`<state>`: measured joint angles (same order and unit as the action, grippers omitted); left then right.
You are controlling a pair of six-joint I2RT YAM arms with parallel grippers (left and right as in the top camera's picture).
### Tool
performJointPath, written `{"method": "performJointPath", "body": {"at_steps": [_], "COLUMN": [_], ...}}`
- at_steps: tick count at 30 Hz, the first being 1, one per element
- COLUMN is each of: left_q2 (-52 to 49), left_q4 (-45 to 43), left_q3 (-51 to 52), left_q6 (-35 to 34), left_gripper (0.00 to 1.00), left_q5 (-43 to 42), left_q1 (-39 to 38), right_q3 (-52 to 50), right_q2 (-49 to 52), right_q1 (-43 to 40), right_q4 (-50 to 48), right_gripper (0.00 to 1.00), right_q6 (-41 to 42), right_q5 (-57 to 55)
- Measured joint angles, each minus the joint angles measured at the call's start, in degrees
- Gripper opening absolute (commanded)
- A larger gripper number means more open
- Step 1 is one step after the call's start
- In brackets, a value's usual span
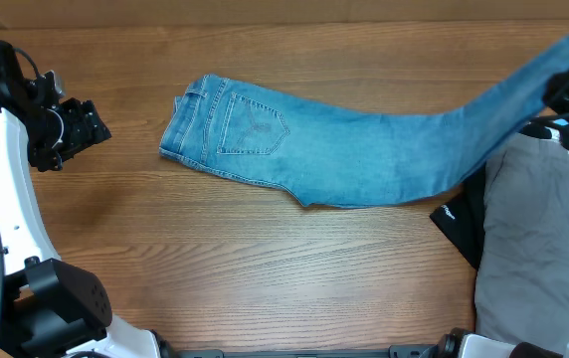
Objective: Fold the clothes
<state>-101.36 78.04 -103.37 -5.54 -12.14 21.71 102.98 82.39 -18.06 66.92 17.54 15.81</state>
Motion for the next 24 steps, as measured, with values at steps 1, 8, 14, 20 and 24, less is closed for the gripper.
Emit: {"method": "performJointPath", "body": {"at_steps": [1, 8, 14, 20, 24], "left_q2": [0.0, 0.0, 0.0, 0.0, 0.0], "left_q4": [0.0, 0.04, 0.17, 0.17, 0.37], "left_q3": [0.0, 0.0, 0.0, 0.0, 0.0], "left_q6": [0.0, 0.0, 0.0, 0.0, 0.0], "left_gripper": [0.77, 0.77, 0.76, 0.76, 0.76], "left_q5": [0.0, 0.0, 0.0, 0.0, 0.02], "left_q1": [0.0, 0.0, 0.0, 0.0, 0.0], "right_q3": [0.0, 0.04, 0.04, 0.04, 0.04], "right_q2": [0.22, 8.17, 17.35, 24.39, 28.28], "right_q1": [1.27, 15.76, 29.31, 40.3, 44.54], "right_q4": [-0.11, -4.04, -11.23, -20.17, -26.43], "right_gripper": [0.04, 0.04, 0.04, 0.04, 0.04], "right_q6": [0.57, 4.13, 6.95, 11.28, 13.66], "right_q5": [0.31, 1.2, 1.38, 1.33, 1.14]}}
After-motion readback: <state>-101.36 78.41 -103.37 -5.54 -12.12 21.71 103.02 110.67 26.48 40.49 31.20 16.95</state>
